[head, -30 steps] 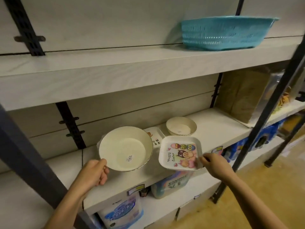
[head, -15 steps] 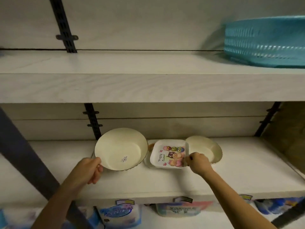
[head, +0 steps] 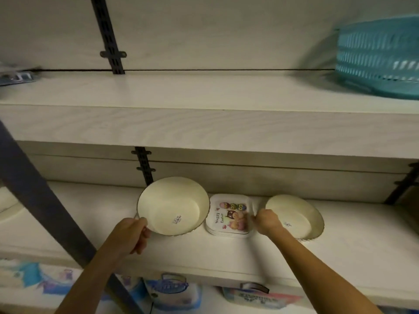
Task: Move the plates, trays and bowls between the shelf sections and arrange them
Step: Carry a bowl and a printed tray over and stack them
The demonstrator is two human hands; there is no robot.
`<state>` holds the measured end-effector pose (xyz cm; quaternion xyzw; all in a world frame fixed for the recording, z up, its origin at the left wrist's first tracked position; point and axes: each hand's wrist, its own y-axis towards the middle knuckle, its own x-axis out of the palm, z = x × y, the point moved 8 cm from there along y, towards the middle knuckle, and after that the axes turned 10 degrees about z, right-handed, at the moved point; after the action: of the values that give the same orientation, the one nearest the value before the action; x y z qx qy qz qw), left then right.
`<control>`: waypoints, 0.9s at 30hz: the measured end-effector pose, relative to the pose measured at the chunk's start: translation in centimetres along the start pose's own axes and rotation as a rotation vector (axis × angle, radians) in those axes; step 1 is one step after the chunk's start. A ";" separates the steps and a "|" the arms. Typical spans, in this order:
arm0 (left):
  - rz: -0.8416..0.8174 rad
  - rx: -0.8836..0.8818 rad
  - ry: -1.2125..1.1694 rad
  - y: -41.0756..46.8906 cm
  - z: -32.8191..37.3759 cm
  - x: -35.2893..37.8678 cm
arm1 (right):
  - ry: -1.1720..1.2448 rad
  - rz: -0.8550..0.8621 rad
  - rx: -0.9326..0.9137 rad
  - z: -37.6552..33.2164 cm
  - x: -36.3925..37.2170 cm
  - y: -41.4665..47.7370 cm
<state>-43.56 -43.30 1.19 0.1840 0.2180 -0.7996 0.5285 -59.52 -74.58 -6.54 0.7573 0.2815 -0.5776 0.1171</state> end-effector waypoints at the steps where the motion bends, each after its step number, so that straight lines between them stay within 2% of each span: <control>1: -0.012 0.007 0.012 0.1 0.3 0.4 | -0.013 0.003 -0.018 0.0 -0.2 -0.3; 5: -0.080 0.054 0.041 0.4 2.3 3.7 | -0.061 0.024 -0.087 1.4 -2.1 -2.6; 8: -0.153 0.093 0.047 0.6 4.0 7.4 | -0.062 -0.027 -0.136 3.9 -3.6 -5.1; 13: -0.248 0.166 0.053 -0.2 7.3 15.0 | -0.048 -0.022 -0.079 10.8 -7.1 -8.0; 16: -0.313 0.137 0.048 -1.0 8.4 20.0 | -0.058 -0.053 -0.061 14.7 -8.3 -8.6; 21: -0.317 0.062 0.038 -2.7 9.5 27.2 | -0.014 -0.115 -0.085 20.0 -9.9 -8.4; 27: -0.313 -0.032 0.009 -4.5 10.1 31.8 | -0.023 -0.115 -0.118 23.8 -10.6 -7.6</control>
<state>-60.28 -71.57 -6.38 0.1428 0.2591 -0.8678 0.3992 -84.90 -83.44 -2.77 0.7250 0.3568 -0.5744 0.1311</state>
